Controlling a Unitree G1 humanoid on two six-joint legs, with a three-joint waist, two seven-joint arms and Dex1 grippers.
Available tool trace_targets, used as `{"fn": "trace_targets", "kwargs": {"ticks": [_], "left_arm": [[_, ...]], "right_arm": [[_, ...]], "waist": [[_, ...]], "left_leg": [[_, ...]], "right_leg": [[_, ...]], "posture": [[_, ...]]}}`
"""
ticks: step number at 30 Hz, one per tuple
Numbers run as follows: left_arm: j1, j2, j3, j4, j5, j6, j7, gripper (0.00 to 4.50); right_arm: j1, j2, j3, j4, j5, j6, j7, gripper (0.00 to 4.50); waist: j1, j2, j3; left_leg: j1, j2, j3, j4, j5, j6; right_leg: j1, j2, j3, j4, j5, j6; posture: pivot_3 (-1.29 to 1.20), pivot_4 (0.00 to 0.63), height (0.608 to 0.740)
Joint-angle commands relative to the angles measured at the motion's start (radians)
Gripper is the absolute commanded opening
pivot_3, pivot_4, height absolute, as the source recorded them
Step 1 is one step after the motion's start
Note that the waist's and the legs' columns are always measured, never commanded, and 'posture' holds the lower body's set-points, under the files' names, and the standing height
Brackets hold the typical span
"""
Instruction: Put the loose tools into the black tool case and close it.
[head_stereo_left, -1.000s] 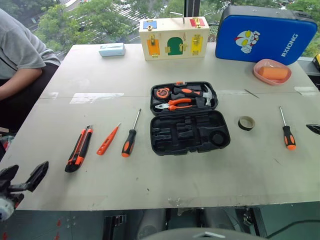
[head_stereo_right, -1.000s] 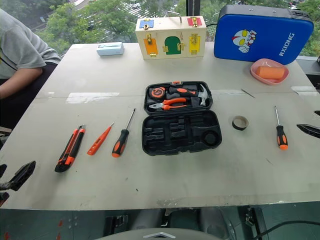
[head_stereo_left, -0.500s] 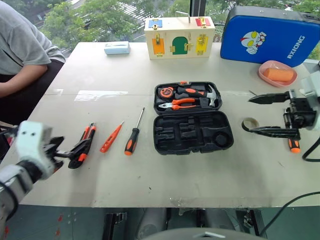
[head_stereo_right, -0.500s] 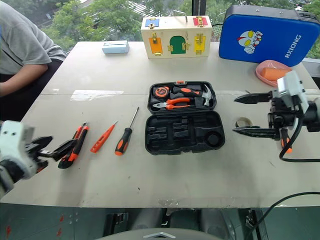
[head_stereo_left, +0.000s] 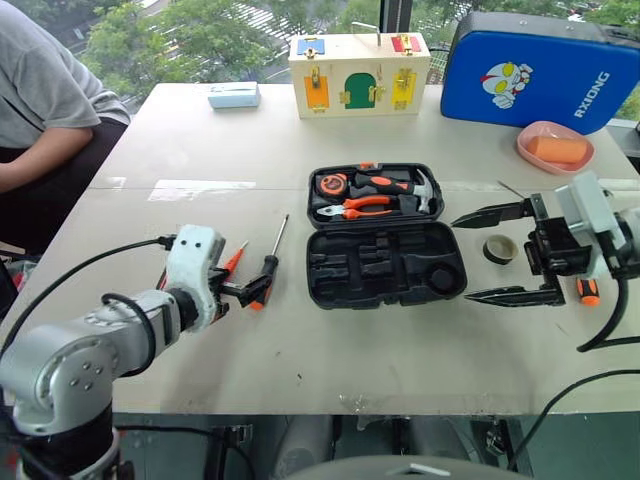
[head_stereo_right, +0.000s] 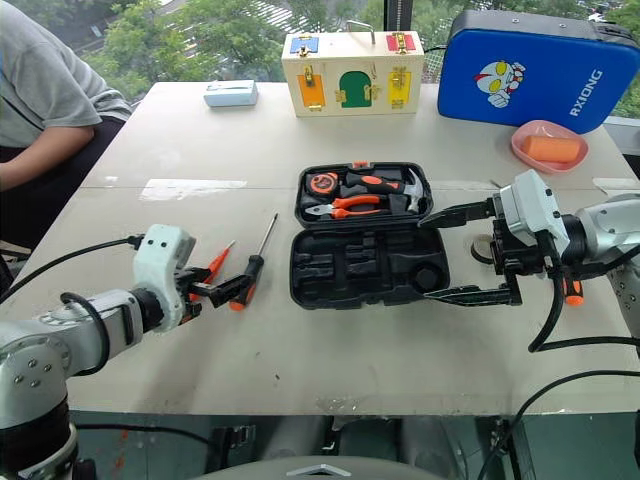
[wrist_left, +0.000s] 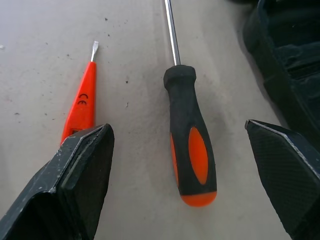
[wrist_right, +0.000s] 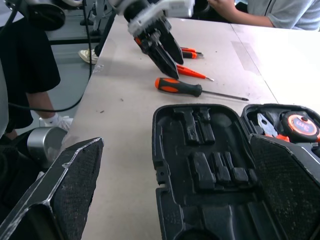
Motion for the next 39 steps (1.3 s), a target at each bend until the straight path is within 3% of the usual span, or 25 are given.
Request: {"fn": "trace_targets", "kwargs": {"ticks": [1, 2, 12, 15, 16, 21, 26, 29, 31, 34, 38, 39], "left_arm": [[-0.055, -0.013, -0.069, 0.022, 0.046, 0.042, 0.003, 2.84], [-0.069, -0.018, -0.090, 0.030, 0.061, 0.051, 0.004, 2.51], [-0.117, -0.070, -0.211, 0.143, 0.232, 0.079, -0.006, 2.51], [-0.125, -0.105, -0.214, 0.189, 0.262, 0.060, -0.025, 1.70], [-0.128, -0.115, -0.206, 0.201, 0.270, 0.055, -0.034, 1.21], [-0.134, -0.097, -0.170, 0.221, 0.320, 0.028, -0.067, 1.07], [-0.251, 0.067, -0.088, 0.152, 0.248, 0.032, -0.226, 1.07], [-0.299, 0.254, -0.120, 0.136, 0.186, -0.073, -0.448, 1.07], [-0.323, 0.390, -0.200, 0.168, 0.213, -0.200, -0.619, 1.07], [-0.378, 0.513, -0.370, 0.265, 0.328, -0.470, -0.883, 1.07], [-0.507, 0.529, -0.600, 0.411, 0.513, -0.746, -1.121, 1.07], [-0.586, 0.471, -0.689, 0.493, 0.595, -0.832, -1.162, 1.07]], "right_arm": [[-0.024, 0.004, -0.001, -0.028, 0.018, 0.004, -0.017, 4.50], [-0.025, 0.006, 0.000, -0.029, 0.017, 0.004, -0.020, 4.50], [-0.008, 0.014, 0.005, -0.056, 0.022, 0.006, -0.046, 4.50], [-0.007, 0.013, 0.003, -0.054, 0.020, 0.006, -0.050, 4.50], [-0.006, 0.012, 0.002, -0.055, 0.021, 0.006, -0.052, 4.50], [0.001, 0.006, -0.007, -0.056, 0.021, 0.005, -0.055, 4.50], [0.024, -0.002, -0.019, -0.052, 0.008, -0.003, -0.062, 4.50], [0.034, -0.004, -0.016, -0.037, -0.005, -0.009, -0.070, 4.50], [0.036, -0.013, -0.008, -0.019, -0.008, 0.012, -0.074, 4.50], [0.041, -0.013, -0.004, -0.001, -0.028, 0.004, -0.083, 4.50], [0.045, 0.000, -0.007, 0.010, -0.072, -0.032, -0.124, 4.50], [0.056, 0.000, -0.012, 0.007, -0.085, -0.039, -0.139, 4.50]], "waist": [[0.000, -0.002, 0.001], [0.000, -0.003, 0.001], [0.003, -0.003, 0.001], [0.004, -0.001, 0.000], [0.006, 0.000, -0.001], [0.006, 0.001, -0.002], [0.001, -0.007, 0.003], [-0.001, -0.009, 0.005], [-0.001, -0.009, 0.005], [0.003, -0.008, 0.005], [0.005, -0.009, 0.005], [0.005, -0.009, 0.005]], "left_leg": [[0.000, 0.000, 0.000, 0.000, 0.000, 0.000], [0.000, 0.000, 0.000, 0.000, 0.000, 0.000], [0.002, 0.000, 0.000, 0.001, 0.001, -0.001], [0.005, -0.001, 0.000, 0.001, 0.001, -0.001], [0.006, -0.001, 0.000, 0.001, 0.001, -0.001], [0.008, -0.002, -0.001, 0.001, 0.001, -0.001], [0.005, -0.001, -0.004, 0.001, 0.002, -0.002], [0.003, -0.001, -0.005, 0.001, 0.004, -0.006], [0.001, -0.001, -0.004, 0.000, 0.004, -0.006], [-0.002, -0.002, -0.003, -0.002, 0.004, -0.006], [-0.012, -0.002, -0.004, 0.000, 0.004, -0.006], [-0.012, -0.002, -0.003, 0.000, 0.004, -0.006]], "right_leg": [[0.000, 0.000, 0.000, 0.000, 0.000, 0.000], [0.000, 0.000, 0.000, 0.000, 0.000, 0.000], [0.001, 0.000, 0.000, 0.003, 0.000, 0.000], [0.003, 0.000, 0.001, 0.005, 0.000, 0.000], [0.003, -0.001, 0.000, 0.006, 0.000, 0.000], [0.003, -0.001, 0.000, 0.011, 0.000, 0.000], [0.001, 0.001, -0.001, 0.012, 0.000, 0.000], [-0.001, 0.001, -0.002, 0.009, 0.000, -0.001], [-0.002, 0.001, -0.001, 0.005, 0.000, -0.001], [-0.004, -0.001, -0.002, 0.001, 0.000, -0.001], [-0.012, 0.000, -0.003, 0.003, 0.000, -0.001], [-0.012, 0.001, -0.003, 0.003, 0.000, -0.001]], "posture": [[0.00, 0.150, 0.735], [0.00, 0.150, 0.735], [0.00, 0.150, 0.735], [0.00, 0.150, 0.735], [0.00, 0.150, 0.735], [0.00, 0.150, 0.735], [0.00, 0.150, 0.735], [0.00, 0.150, 0.735], [0.00, 0.150, 0.735], [0.00, 0.150, 0.735], [0.00, 0.150, 0.735], [0.00, 0.150, 0.735]]}}
